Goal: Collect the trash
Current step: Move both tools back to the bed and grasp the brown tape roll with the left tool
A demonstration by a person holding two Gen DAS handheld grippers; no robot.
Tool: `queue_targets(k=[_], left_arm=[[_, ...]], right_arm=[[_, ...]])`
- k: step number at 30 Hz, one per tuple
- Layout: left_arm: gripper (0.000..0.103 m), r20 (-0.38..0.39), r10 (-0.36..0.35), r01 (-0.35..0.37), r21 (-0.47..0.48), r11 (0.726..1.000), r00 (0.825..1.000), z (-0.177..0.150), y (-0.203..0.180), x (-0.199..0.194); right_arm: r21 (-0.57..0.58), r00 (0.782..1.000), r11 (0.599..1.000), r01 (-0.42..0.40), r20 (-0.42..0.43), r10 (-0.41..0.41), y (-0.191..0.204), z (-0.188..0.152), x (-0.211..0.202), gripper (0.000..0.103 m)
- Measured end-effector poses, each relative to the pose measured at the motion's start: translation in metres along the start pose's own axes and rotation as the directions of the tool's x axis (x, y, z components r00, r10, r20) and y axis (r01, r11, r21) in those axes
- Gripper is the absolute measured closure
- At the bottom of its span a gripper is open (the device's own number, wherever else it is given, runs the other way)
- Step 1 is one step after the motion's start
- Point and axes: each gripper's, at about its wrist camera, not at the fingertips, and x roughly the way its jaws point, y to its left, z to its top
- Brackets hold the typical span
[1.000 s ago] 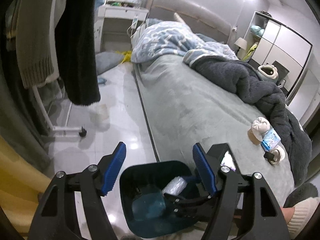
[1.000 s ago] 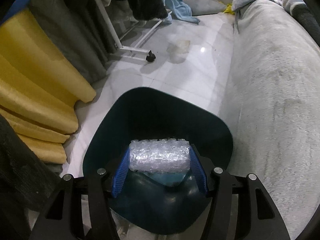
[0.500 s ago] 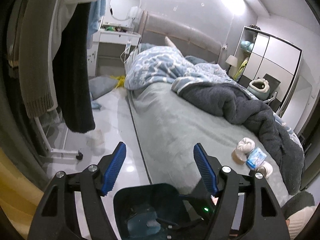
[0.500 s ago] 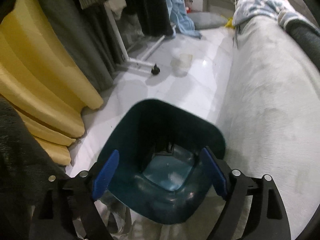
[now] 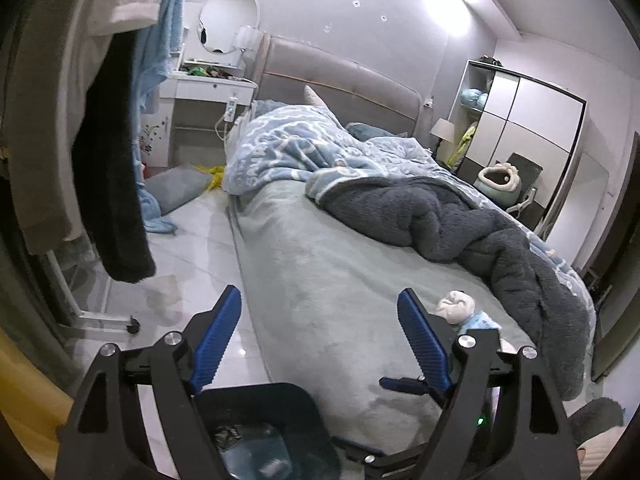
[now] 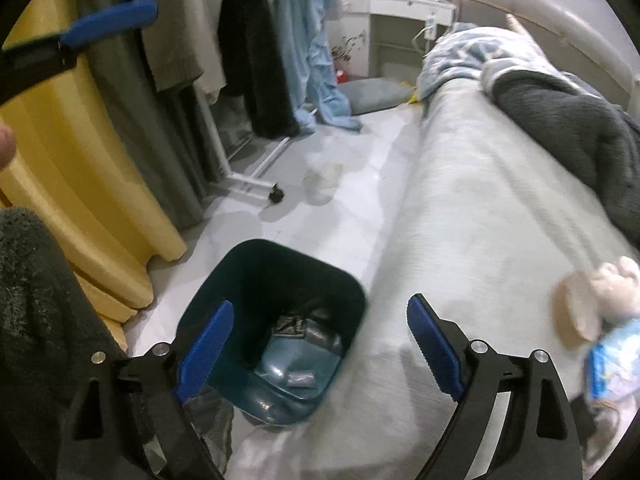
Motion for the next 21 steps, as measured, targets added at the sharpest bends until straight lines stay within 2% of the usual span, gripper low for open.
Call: queue_targets(k=[13, 21], left_arm=[[0.015, -0.051, -0.06, 0.062, 0.035, 0.997, 0.997, -0.005, -0.052, 0.028], [0.014, -0.129, -0.089, 0.099, 0.073, 0.992, 0.988, -0.009, -0.084, 0.055]], right_arm=[[0.039, 0.992, 0.995, 0.093, 0.084, -0.096, -0.053, -0.027, -0.056, 0.013], [0.06, 0.983, 0.991, 0.118, 0.136, -0.125, -0.095, -0.034, -0.099, 0.011]])
